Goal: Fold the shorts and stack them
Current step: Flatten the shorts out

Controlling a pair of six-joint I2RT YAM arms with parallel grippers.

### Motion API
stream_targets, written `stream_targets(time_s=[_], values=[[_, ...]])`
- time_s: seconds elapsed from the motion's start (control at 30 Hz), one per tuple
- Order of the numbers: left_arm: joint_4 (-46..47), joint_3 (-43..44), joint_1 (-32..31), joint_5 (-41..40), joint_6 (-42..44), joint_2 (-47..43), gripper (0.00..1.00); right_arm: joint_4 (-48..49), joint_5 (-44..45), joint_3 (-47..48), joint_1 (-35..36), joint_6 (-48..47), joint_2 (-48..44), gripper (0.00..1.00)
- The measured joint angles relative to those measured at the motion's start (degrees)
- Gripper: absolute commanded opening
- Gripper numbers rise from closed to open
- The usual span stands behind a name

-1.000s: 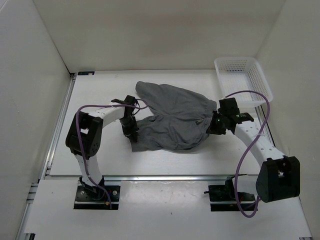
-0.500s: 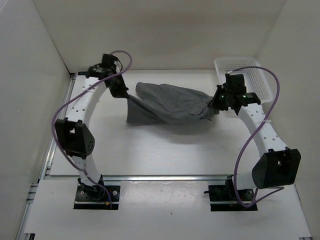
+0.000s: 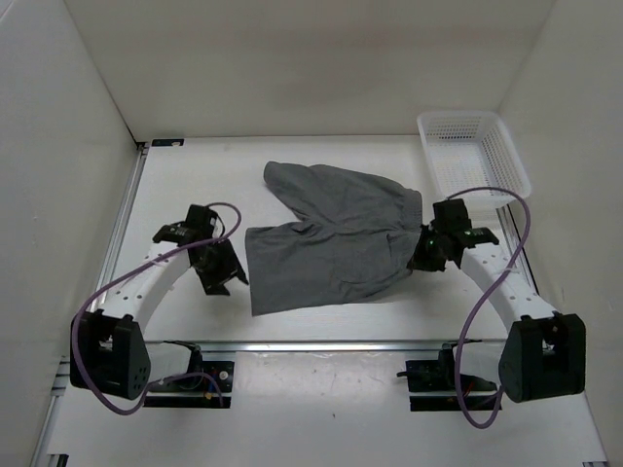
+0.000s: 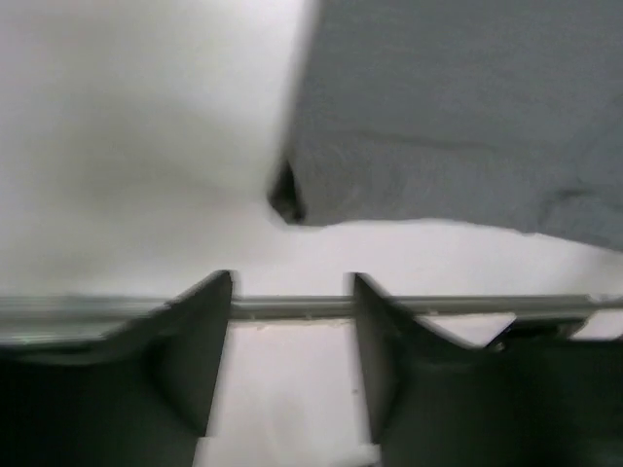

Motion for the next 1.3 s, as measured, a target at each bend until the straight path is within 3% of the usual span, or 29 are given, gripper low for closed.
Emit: stream_targets(time_s=[0.07, 0.1, 0.37, 0.53, 0.63, 0.83, 0.97, 1.07, 1.13, 1.3], values=[[0.07, -5.68, 0.04, 0.79, -1.68, 0.04, 0.71, -0.26, 0.02, -4.22, -0.02, 0.17, 0.0, 0.0], [0.02, -7.15, 0.07, 1.01, -2.49, 0.37, 0.8, -0.37, -0.02, -5.51, -0.02, 0.33, 0.0, 0.0], [4.09, -9.79, -1.62, 1.7, -8.11, 0.39, 0.8, 0.94, -0.68, -7.06, -0.09, 1.53, -0.42, 0.0], [4.07, -12.81, -8.61, 0.35, -15.32, 1.05, 0.79, 1.29, -0.9, -6.47, -0.09, 1.53, -0.15, 0.0], [4.98, -12.79, -11.8, -1.51, -19.06, 2.78, 0.79, 1.49, -1.29, -6.03, -0.09, 1.53, 0.85, 0.0], [8.72, -12.79, -12.39, -4.04, -23.06, 9.29, 0.77, 1.51, -1.53, -5.09, -0.09, 1.46, 1.51, 0.0], [9.99, -12.55, -12.44, -4.61, -24.2, 12.52, 0.67, 1.46, -1.55, -4.22, -0.09, 1.46, 1.53, 0.0], [10.45, -12.33, -12.81, -4.52, -24.9, 13.03, 0.38, 1.49, -1.57, -3.85, -0.09, 1.49, 1.53, 0.0], [10.88, -11.82, -13.35, -4.42, -25.11, 13.86, 0.1, 1.51, -1.57, -3.8, -0.09, 1.49, 1.53, 0.0], [11.54, -8.52, -14.19, -4.76, -23.58, 15.37, 0.1, 1.31, -1.55, -3.41, -0.09, 1.49, 1.53, 0.0]])
